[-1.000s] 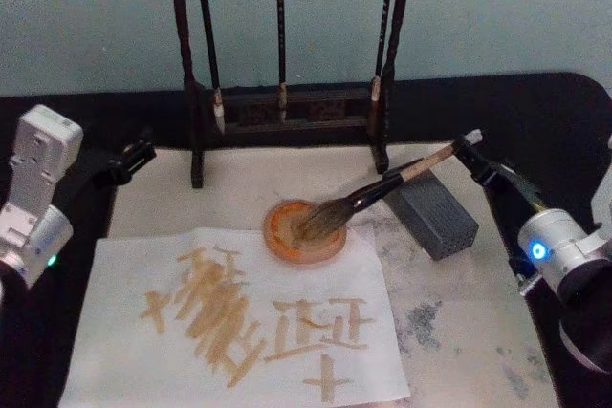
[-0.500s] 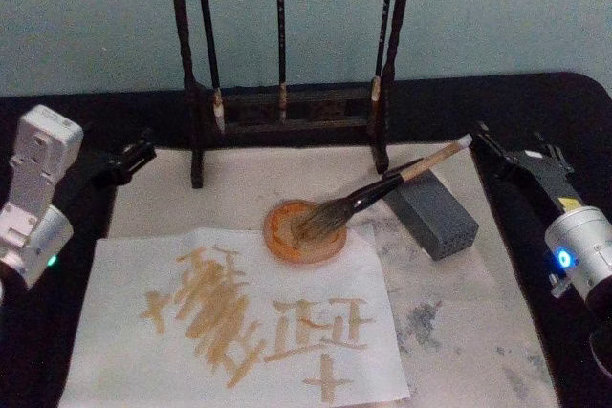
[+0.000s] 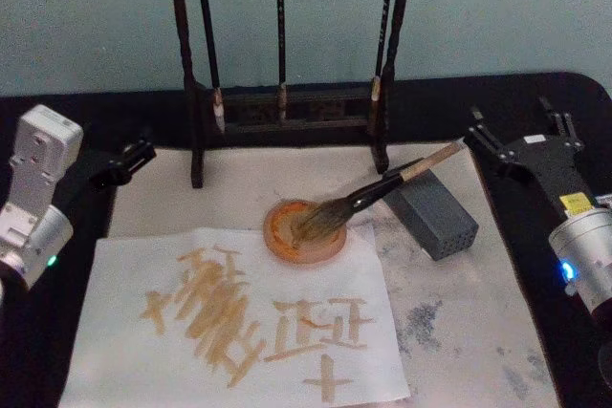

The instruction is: Pick up the brush from the inkstone, write on the paper, then place the brush back to its original position.

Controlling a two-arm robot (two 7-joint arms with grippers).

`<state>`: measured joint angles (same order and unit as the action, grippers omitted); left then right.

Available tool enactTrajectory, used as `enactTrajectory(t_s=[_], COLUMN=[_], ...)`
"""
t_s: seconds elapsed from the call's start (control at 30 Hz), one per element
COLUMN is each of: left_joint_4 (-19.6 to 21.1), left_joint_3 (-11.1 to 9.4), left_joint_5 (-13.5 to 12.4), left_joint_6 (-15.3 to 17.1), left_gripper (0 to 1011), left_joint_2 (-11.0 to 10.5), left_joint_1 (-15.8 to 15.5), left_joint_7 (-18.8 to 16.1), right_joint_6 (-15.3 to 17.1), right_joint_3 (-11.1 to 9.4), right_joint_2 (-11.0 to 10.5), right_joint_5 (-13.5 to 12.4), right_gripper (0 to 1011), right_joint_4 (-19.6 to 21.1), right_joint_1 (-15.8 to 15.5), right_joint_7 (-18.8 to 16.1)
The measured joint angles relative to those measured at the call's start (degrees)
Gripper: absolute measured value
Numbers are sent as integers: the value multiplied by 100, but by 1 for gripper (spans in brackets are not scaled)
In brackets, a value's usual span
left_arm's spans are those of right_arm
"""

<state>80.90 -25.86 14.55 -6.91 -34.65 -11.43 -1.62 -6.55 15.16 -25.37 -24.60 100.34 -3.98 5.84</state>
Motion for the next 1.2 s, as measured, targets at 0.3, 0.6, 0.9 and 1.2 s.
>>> enactTrajectory(t_s=[0.3, 0.6, 0.9, 1.2], left_joint_4=[0, 0, 0, 0], left_joint_3=[0, 0, 0, 0], left_joint_5=[0, 0, 0, 0], left_joint_6=[0, 0, 0, 0], left_gripper=[1002, 1002, 1002, 1000], left_joint_2=[0, 0, 0, 0], left_joint_1=[0, 0, 0, 0], left_joint_7=[0, 0, 0, 0], right_joint_6=[-189, -251, -100, -104], right_joint_3=[307, 713, 891, 877], right_joint_2=[-125, -342, -368, -365], right_joint_5=[677, 1217, 1129, 1129], right_gripper=[1001, 1001, 1001, 1001], right_joint_4=[57, 112, 89, 84], right_joint_1=[53, 247, 416, 405], right_joint_7=[-353, -1044, -1728, -1670])
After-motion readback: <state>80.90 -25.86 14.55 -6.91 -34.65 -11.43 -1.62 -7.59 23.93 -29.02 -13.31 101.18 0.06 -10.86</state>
